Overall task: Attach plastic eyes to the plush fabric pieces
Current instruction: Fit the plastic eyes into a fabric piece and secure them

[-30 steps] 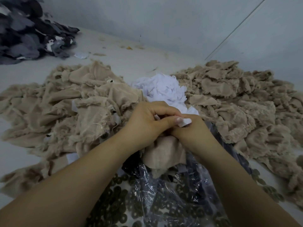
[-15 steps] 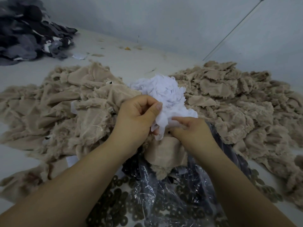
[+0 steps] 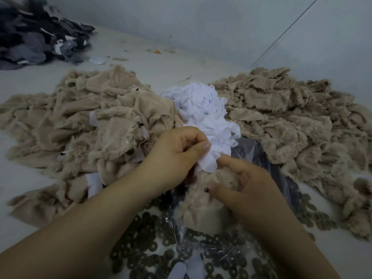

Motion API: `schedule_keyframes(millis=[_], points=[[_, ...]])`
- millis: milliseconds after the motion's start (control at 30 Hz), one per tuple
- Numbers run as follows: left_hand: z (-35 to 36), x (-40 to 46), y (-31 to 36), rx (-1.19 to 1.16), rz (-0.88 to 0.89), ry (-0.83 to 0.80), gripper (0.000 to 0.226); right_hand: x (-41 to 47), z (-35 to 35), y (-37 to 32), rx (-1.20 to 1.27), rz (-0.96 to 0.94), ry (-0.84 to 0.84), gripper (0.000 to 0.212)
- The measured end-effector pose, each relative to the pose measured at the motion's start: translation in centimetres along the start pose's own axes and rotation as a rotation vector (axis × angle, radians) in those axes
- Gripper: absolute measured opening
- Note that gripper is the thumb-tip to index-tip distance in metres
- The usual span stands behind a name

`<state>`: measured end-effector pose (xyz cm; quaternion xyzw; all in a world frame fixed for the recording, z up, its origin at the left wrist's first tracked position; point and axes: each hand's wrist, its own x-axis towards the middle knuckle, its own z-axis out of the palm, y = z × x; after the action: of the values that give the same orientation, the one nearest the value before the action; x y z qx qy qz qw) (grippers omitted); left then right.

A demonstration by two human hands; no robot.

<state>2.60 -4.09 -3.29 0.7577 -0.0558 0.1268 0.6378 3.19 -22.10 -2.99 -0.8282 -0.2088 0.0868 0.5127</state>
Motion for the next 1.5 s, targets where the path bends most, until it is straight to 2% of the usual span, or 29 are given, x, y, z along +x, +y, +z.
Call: schedule_keyframes(millis=[33,67,200,267,300,400,567,667,800,867,1000,1100,1167,1200,1300,1333,1367,1400,1500], points=[[0.2,-0.1,0.1,-0.006,-0.002,-0.011,0.021,0.1,0.4,0.0,0.001,-0.002,0.010,0.011],[0.3,-0.2,0.2,-0.016,-0.007,-0.010,0.021,0.2,0.7,0.1,0.011,-0.001,0.000,0.004],[0.7,-0.4,0.2,-0.132,-0.066,0.004,0.027,0.1,1.4,0.4,0.069,-0.001,0.000,0.012],[0.8,-0.4,0.1,-0.209,-0.099,0.011,0.026,-0.1,1.3,0.2,0.132,-0.007,-0.009,0.037],[0.8,-0.3,0.0,-0.244,-0.112,0.017,0.024,-0.1,1.3,0.3,0.151,-0.003,0.000,0.043],[0.6,-0.1,-0.3,-0.297,-0.126,0.036,0.022,0.1,1.2,0.6,0.193,0.032,0.039,0.030],[0.4,0.0,-0.6,-0.269,-0.118,0.081,0.014,0.3,0.8,0.7,0.177,0.057,0.055,0.036],[0.5,-0.3,-0.1,-0.238,-0.107,0.027,0.011,0.2,1.1,0.8,0.226,0.052,0.026,0.028],[0.9,-0.8,0.7,-0.147,-0.110,-0.056,0.016,0.0,1.7,1.1,0.339,0.080,0.087,0.023],[1.0,-1.0,0.8,-0.117,-0.110,-0.064,0.015,0.0,1.7,1.3,0.394,0.122,0.118,0.012],[0.6,-1.0,0.5,-0.129,-0.098,0.015,0.015,0.0,1.7,1.5,0.354,0.174,0.188,0.010],[-0.4,-0.9,1.0,-0.273,-0.082,0.084,0.016,0.0,1.6,1.7,0.367,0.196,0.171,0.012],[-1.8,-1.1,1.2,-0.304,-0.095,-0.011,0.015,0.1,1.5,2.0,0.390,0.213,0.171,0.017],[-2.8,-1.2,1.4,-0.259,-0.117,-0.179,0.015,0.2,1.5,2.0,0.399,0.215,0.173,0.017],[-4.4,-2.0,2.0,0.042,-0.197,-0.904,0.014,0.2,1.3,1.7,0.372,0.185,0.185,0.027],[-4.3,-2.3,1.9,0.111,-0.223,-1.015,0.016,0.1,1.3,1.6,0.362,0.170,0.178,0.033],[-4.0,-2.5,1.7,0.143,-0.256,-1.019,0.018,0.0,1.3,1.4,0.344,0.153,0.168,0.037],[-3.7,-2.8,1.6,0.144,-0.291,-0.953,0.019,-0.1,1.3,1.2,0.310,0.134,0.165,0.040],[-2.8,-3.0,1.4,0.130,-0.300,-0.608,0.027,-0.4,1.4,0.9,0.200,0.060,0.199,0.040]])
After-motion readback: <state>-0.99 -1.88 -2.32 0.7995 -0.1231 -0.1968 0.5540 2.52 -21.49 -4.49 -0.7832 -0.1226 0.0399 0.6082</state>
